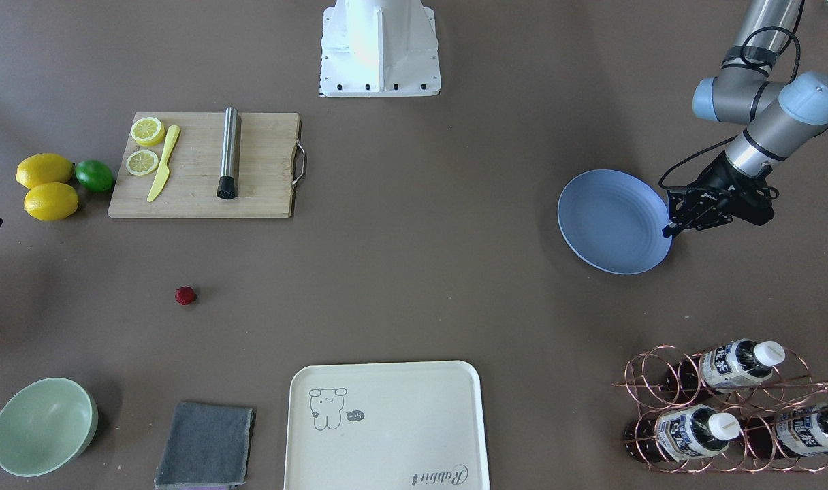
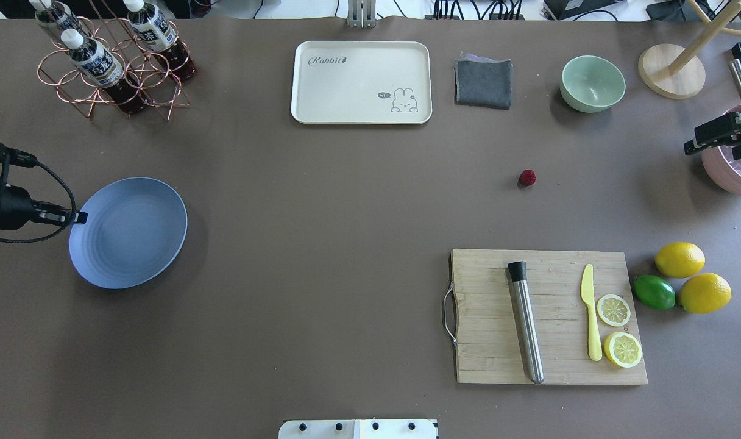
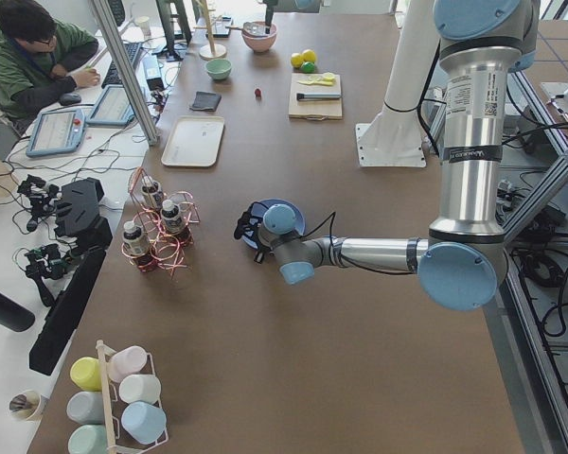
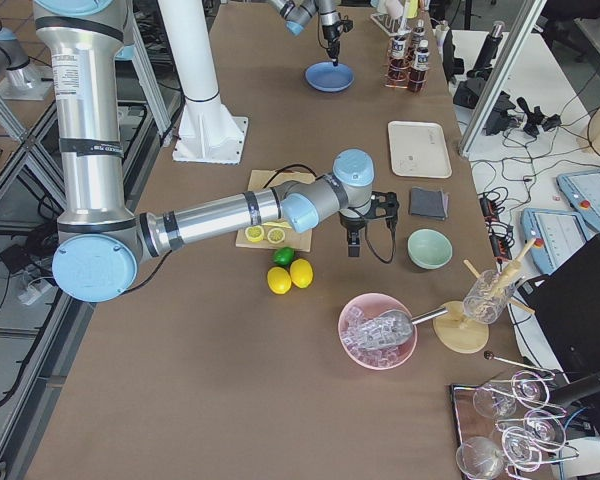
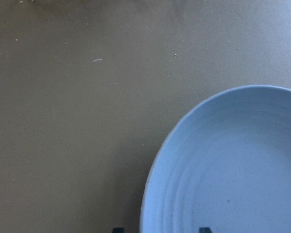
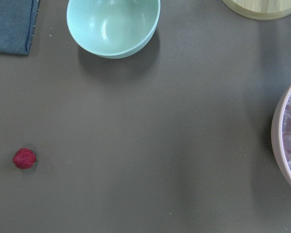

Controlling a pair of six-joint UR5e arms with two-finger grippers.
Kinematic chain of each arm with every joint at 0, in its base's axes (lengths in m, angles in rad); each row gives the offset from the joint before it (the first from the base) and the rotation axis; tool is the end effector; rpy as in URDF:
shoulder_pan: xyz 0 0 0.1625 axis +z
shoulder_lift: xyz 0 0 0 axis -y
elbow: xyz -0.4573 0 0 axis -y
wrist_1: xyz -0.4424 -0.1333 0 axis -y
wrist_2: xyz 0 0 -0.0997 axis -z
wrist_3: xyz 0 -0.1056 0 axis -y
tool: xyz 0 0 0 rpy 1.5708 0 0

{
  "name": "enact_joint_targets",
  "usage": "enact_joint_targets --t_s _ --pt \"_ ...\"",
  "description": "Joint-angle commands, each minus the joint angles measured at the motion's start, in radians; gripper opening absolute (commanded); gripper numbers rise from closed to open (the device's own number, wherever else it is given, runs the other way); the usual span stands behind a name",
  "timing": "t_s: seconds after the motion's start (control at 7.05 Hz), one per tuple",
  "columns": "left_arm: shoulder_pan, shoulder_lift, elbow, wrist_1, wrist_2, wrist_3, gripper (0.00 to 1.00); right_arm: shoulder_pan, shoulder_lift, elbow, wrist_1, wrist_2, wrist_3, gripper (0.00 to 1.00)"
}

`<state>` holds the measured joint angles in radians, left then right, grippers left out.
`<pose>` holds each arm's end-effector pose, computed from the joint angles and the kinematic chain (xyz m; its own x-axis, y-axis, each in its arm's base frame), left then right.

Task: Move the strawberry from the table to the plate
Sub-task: 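Push the blue plate inward with the left gripper while the right gripper approaches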

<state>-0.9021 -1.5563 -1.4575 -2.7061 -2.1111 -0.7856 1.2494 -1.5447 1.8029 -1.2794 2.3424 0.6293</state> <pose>0.2864 -0.4899 0.6402 0.5192 0.3208 -0.7922 0.0511 0.9136 0.4035 -0.1216 -0.5542 0.5192 0.6153 0.0138 0.7881 -0.1148 0.9908 0.0723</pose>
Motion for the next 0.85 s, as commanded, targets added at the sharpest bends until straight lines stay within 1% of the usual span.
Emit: enact_joint_targets --t_s 0.0,0.14,0.28,0.43,0.57,0.71 --pt "-0.001 -0.016 -0.029 0.017 -0.089 -0.013 0.00 -0.001 0.000 0.001 0.000 0.002 0.000 1.00" --pt "-0.050 -0.054 -0.043 0.050 -0.209 -0.035 0.00 -0.001 0.002 0.003 0.000 0.006 0.000 1.00" --pt "-0.090 -0.123 -0.061 0.131 -0.271 -0.055 0.00 -0.001 0.009 0.000 0.000 0.008 0.000 1.00" --pt "-0.087 -0.186 -0.085 0.214 -0.268 -0.058 0.00 -0.014 0.021 -0.005 -0.002 0.003 0.003 1.00" --pt "-0.078 -0.255 -0.127 0.300 -0.259 -0.132 0.00 -0.033 0.023 0.001 -0.002 -0.001 0.016 1.00" --pt "-0.028 -0.319 -0.182 0.378 -0.238 -0.230 0.00 -0.080 0.043 0.001 -0.002 -0.032 0.074 1.00"
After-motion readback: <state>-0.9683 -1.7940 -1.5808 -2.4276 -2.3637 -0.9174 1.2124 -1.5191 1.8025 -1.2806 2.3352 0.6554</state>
